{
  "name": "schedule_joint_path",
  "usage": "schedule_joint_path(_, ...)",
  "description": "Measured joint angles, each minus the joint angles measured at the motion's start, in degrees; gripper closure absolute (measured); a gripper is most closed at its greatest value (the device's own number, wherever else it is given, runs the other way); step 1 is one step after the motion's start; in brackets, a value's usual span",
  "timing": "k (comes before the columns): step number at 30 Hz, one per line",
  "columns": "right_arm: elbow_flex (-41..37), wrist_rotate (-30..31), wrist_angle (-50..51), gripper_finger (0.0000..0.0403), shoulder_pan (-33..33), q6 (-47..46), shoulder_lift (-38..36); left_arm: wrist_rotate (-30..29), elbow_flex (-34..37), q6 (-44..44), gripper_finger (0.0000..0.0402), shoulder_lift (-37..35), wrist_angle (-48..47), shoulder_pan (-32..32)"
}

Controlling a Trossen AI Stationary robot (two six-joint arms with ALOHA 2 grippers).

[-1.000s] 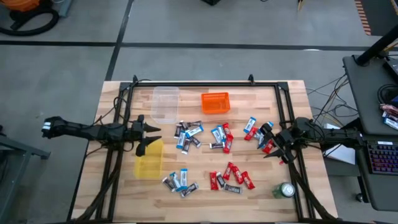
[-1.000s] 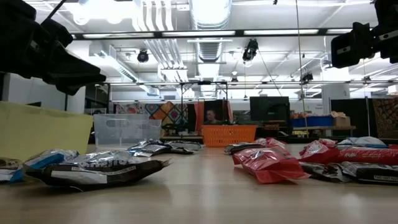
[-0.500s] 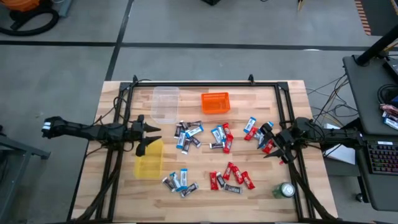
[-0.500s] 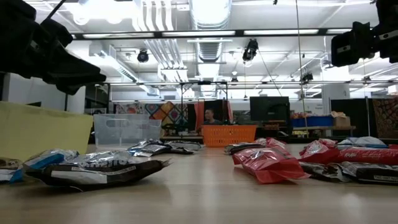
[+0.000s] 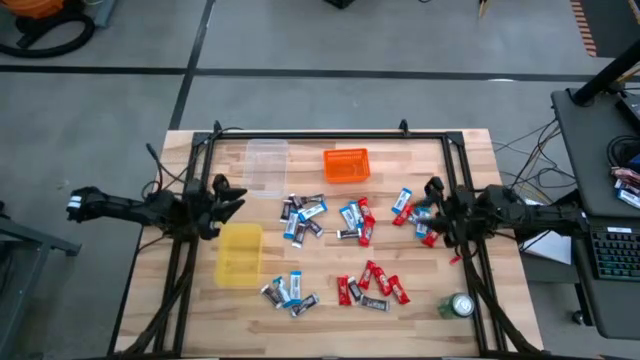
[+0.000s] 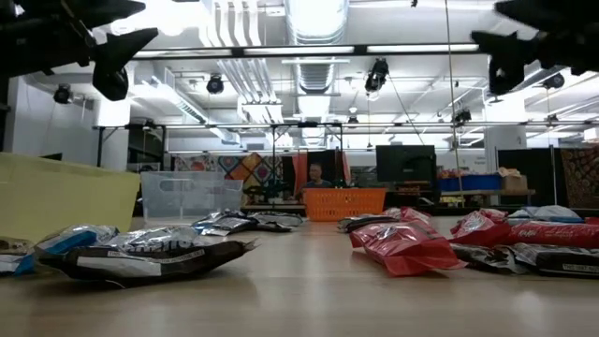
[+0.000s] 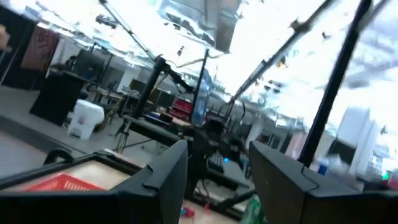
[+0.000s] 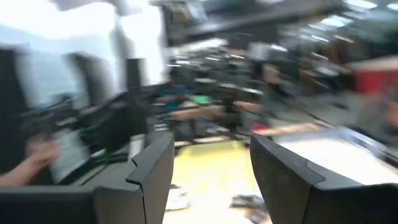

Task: Sort candy
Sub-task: Put the center red candy into the orange basket

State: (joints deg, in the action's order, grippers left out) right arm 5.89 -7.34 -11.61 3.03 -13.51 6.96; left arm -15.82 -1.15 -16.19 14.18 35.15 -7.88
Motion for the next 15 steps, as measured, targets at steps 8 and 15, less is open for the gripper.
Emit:
schedule_joint_path(8,14.38,13.79,24.95,0.0204,0.00,-23.86,11.52,3.14,0.00,-1.67,0.0246,6.26,6.96,-0.03)
schedule_joint_path(15,21.99,14.42,39.65,0.0204,0.00,-43.39,22.88,2.89,0.00,-0.91,0.0246,12.23,9.49,-0.01)
